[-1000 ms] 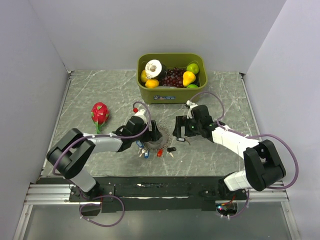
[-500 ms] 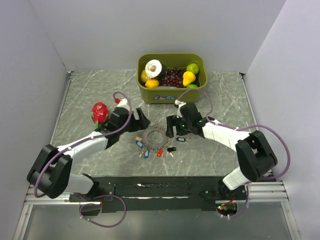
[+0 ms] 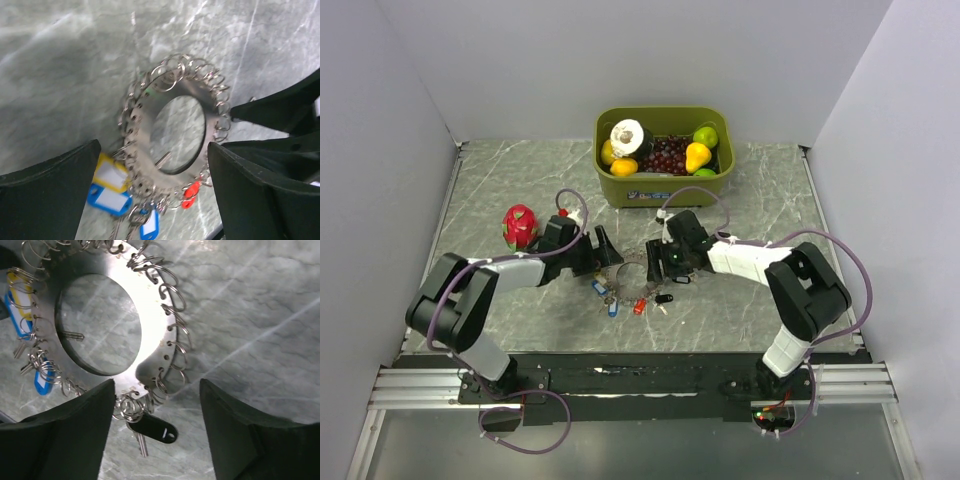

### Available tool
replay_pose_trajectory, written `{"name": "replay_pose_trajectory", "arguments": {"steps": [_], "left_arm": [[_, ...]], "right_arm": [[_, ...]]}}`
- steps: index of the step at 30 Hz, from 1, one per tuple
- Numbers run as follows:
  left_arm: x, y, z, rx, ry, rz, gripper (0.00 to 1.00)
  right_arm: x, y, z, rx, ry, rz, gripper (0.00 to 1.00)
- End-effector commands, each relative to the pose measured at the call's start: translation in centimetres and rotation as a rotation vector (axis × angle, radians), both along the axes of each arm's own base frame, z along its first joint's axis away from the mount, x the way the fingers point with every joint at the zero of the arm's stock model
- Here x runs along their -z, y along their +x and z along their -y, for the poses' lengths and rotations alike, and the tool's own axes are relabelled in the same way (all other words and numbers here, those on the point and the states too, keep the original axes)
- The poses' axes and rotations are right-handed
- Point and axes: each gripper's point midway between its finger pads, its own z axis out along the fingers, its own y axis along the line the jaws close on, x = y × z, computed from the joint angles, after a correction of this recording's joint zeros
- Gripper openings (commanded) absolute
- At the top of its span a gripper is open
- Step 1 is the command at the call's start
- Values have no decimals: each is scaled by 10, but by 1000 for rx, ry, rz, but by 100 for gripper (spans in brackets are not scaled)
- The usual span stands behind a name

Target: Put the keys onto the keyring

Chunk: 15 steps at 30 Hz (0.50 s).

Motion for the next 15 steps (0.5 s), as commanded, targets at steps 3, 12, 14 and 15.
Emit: {"name": "replay_pose_trajectory", "arguments": {"steps": [3, 12, 14, 15], "left_arm": [[5, 6, 14, 37, -29, -43, 93], [-11, 27, 24, 57, -32, 1, 90], [-15, 35, 23, 46, -8, 14, 90], [-16, 39, 21, 36, 3, 14, 91]], "right_arm": [[-10, 2, -21, -46, 77, 3, 67], [-18, -25, -42, -126, 229, -68, 56], [-17, -31, -47, -136, 260, -87, 56], [-18, -33, -50, -128, 285, -102, 56]]}}
